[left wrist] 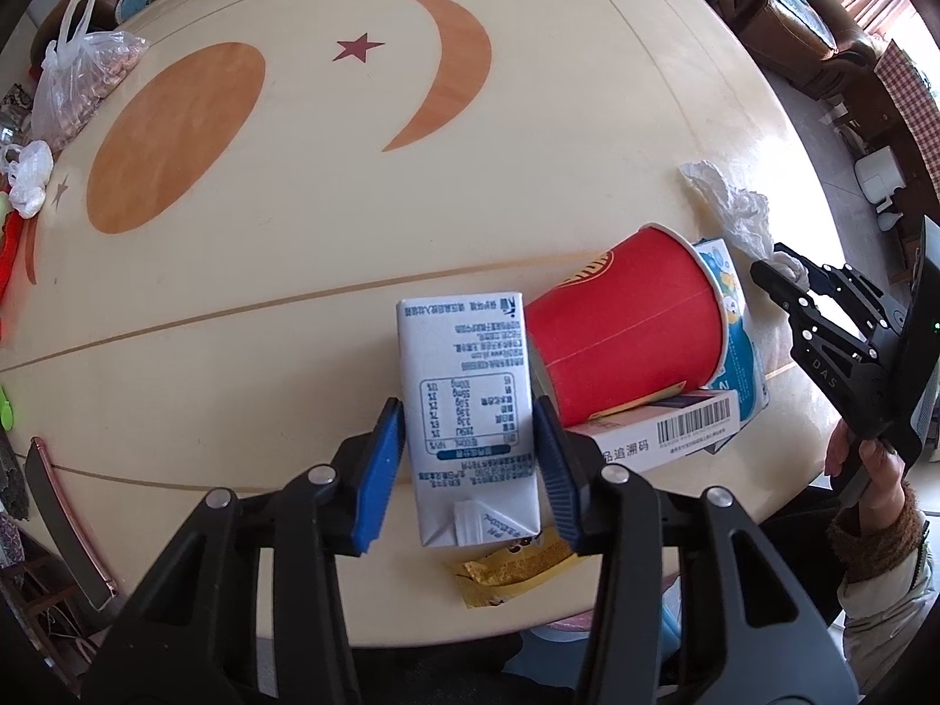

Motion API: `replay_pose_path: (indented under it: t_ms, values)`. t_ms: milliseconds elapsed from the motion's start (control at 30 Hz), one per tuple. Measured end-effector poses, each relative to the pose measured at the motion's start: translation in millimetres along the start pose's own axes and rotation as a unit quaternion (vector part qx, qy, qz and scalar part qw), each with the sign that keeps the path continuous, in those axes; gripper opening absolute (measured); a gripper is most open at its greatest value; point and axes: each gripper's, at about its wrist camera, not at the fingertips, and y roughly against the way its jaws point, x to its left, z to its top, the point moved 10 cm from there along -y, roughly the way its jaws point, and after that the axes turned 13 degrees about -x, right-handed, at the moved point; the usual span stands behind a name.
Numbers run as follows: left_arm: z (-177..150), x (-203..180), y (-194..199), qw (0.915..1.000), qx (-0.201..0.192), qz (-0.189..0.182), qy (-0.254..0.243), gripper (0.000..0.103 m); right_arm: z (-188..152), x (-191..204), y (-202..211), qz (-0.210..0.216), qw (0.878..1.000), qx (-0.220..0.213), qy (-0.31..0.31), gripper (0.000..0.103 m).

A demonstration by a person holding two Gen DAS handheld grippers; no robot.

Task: Collect trash
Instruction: 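Lift the milk carton with the left tool while the right tool lifts the tissue toward the bin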

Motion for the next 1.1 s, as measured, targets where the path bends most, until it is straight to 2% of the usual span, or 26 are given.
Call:
replay_pose_path:
  t_ms: [333, 700, 1100]
  values:
    - [0, 7, 9, 0.9997, -0.017, 0.015, 0.002, 0.042, 10, -7, 12, -0.022, 1.000, -0.019, -0.001, 0.029]
    - [6, 12, 27, 0.9985, -0.042, 0.033, 0.007, 0.042, 32, -2, 47, -0.036, 0.998, -0.048, 0.010, 0.029]
    - [-4, -2, 87, 0.9950, -0.090, 0.043, -0.009, 0.042, 62, 30, 132, -0.016, 0.996, -0.081, 0.024, 0.029]
